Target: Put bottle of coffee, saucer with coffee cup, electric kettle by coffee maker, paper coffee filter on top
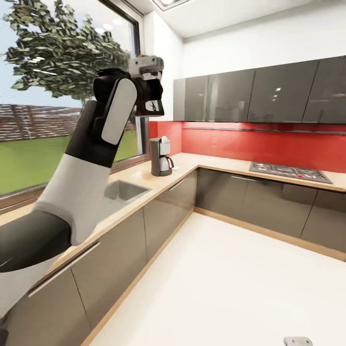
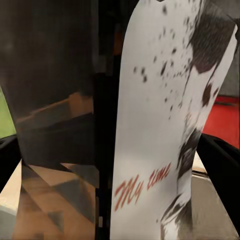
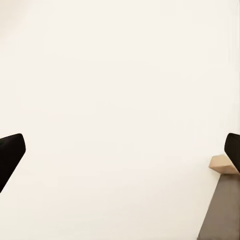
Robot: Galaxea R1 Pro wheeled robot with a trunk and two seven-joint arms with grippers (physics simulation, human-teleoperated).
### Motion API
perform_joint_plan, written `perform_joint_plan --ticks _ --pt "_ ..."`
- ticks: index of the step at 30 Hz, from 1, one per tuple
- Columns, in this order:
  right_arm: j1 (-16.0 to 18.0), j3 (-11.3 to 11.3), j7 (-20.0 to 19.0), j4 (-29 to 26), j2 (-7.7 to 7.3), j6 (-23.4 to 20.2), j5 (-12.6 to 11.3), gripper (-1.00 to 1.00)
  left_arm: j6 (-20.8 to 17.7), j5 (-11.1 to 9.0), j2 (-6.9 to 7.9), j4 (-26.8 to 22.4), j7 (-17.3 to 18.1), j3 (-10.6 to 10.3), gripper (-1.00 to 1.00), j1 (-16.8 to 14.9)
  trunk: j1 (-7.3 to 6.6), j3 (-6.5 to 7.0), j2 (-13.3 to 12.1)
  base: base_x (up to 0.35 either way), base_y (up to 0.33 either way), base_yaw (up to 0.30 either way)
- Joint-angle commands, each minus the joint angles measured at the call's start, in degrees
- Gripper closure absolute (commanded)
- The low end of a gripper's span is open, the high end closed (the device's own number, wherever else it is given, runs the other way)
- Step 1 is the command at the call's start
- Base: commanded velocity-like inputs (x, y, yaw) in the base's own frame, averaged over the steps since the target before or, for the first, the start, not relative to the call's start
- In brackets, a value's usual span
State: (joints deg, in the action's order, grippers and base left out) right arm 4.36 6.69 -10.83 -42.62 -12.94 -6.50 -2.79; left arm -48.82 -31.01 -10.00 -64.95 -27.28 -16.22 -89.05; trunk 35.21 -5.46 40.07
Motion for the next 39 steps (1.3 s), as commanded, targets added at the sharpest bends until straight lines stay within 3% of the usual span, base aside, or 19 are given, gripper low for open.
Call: perform_joint_plan --ticks 1,3,8,10,12,14,15,17,18,19,22,23,25,26,34,39 --pt "0.0 0.2 -0.3 -0.1 0.02 -0.4 -0.3 -1.00 -0.1 -0.4 0.00 0.0 0.4 0.0 1.00 0.1 0.02 -0.10 0.1 0.000 -0.009 -0.278" --pt "0.0 0.2 -0.3 -0.1 0.02 -0.4 -0.3 -1.00 -0.1 -0.4 0.00 0.0 3.7 0.1 1.00 0.7 0.02 -0.10 0.1 0.000 -0.005 -0.278" --pt "0.0 0.2 -0.3 -0.1 0.02 -0.4 -0.3 -1.00 0.1 -0.3 0.00 0.0 17.5 0.1 1.00 4.4 0.02 -0.10 0.1 0.000 -0.002 -0.250" --pt "0.0 0.2 -0.2 -0.1 0.02 -0.4 -0.3 -1.00 0.2 -0.3 0.00 -0.1 20.9 0.1 1.00 5.7 0.02 -0.10 0.1 0.000 0.000 -0.121" --pt "0.0 0.2 -0.2 -0.1 0.02 -0.4 -0.3 -1.00 0.3 -0.2 0.00 -0.2 26.1 0.0 1.00 8.4 0.02 -0.10 0.1 0.000 0.000 -0.062" --pt "0.0 0.2 -0.2 -0.1 0.02 -0.4 -0.3 -1.00 0.6 0.0 0.00 -1.4 33.9 -0.5 1.00 12.8 0.02 -0.10 0.1 0.000 0.000 -0.023" --pt "0.0 0.2 -0.2 -0.1 0.02 -0.4 -0.3 -1.00 0.6 0.1 0.53 -1.9 35.6 -1.1 1.00 13.7 0.02 -0.10 0.1 0.000 0.000 -0.012" --pt "0.0 0.2 -0.2 -0.1 0.02 -0.4 -0.3 -1.00 0.8 0.1 3.38 -3.3 40.9 -3.6 1.00 16.3 0.02 -0.10 0.1 0.000 0.000 -0.008" --pt "0.0 0.2 -0.3 -0.1 0.02 -0.3 -0.3 -1.00 2.1 0.1 6.63 -4.1 46.5 -6.6 1.00 18.1 0.02 -0.10 0.1 0.000 0.000 -0.004" --pt "0.0 0.2 -0.3 -0.1 0.02 -0.3 -0.3 -1.00 3.8 0.1 8.58 -4.3 49.8 -8.1 1.00 18.8 0.02 -0.10 0.1 0.000 0.000 -0.002" --pt "-0.1 0.2 -0.3 -0.1 0.02 0.6 -0.3 -1.00 7.8 0.1 11.67 -4.5 54.5 -10.0 1.00 20.6 0.02 -0.10 0.1 0.000 0.000 -0.001" --pt "-1.1 0.1 -0.3 -0.1 0.02 4.4 -0.3 -1.00 16.6 0.2 16.06 -4.9 59.7 -15.0 1.00 30.0 0.02 -0.10 0.1 0.000 0.000 0.000" --pt "-1.2 0.1 -0.3 -0.1 0.02 4.7 -0.3 -1.00 23.1 0.2 18.18 -5.0 60.5 -17.8 1.00 32.5 0.02 -0.10 0.1 0.000 0.000 0.000" --pt "-1.3 0.1 -0.3 -0.1 0.02 4.9 -0.3 -1.00 30.5 0.2 20.18 -5.2 61.0 -20.4 1.00 36.6 0.02 -0.10 0.1 0.000 0.000 0.000" --pt "-1.4 0.1 -0.3 -0.1 0.02 5.0 -0.2 -1.00 43.5 0.2 21.09 -5.5 61.1 -21.1 1.00 44.9 0.02 -0.10 0.1 0.000 0.000 0.000" --pt "-1.4 0.1 -0.3 -0.1 0.02 5.0 -0.2 -1.00 48.7 0.2 22.65 -6.6 61.0 -21.2 1.00 49.1 0.02 -0.10 0.1 0.000 0.000 0.000"
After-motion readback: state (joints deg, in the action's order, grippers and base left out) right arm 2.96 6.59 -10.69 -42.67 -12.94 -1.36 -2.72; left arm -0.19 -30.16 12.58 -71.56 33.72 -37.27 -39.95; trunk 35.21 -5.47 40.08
